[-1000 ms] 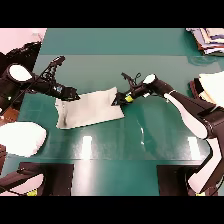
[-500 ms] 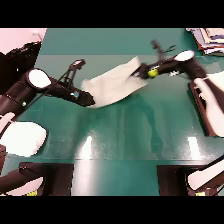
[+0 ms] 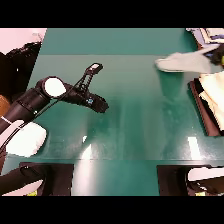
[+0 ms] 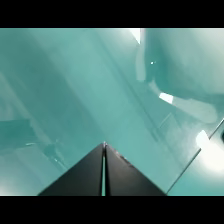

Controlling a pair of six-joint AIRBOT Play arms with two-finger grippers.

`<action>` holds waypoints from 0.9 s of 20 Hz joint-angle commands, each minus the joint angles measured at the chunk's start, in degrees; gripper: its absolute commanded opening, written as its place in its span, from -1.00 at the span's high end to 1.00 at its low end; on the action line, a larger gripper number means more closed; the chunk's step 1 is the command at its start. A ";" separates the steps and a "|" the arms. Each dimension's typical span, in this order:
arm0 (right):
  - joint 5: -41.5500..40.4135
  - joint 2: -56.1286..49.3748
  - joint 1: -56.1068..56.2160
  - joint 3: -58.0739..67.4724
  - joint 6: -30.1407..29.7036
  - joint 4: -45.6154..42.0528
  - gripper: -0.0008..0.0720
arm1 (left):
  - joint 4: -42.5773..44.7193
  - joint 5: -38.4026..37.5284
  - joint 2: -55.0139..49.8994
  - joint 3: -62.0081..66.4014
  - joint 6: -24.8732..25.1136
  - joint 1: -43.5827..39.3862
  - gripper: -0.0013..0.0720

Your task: Fold the shirts.

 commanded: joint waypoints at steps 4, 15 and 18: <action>-1.14 -0.70 -8.46 8.83 -0.07 0.20 0.93 | -0.44 3.52 -0.02 0.04 -2.58 -0.57 0.90; 7.52 8.04 -12.70 13.79 -2.93 -7.48 0.93 | -0.46 3.28 0.00 0.04 -2.56 -0.57 0.90; 11.06 12.90 -16.04 6.82 -3.39 -12.48 0.93 | -0.46 3.06 0.00 0.04 -2.54 -0.57 0.90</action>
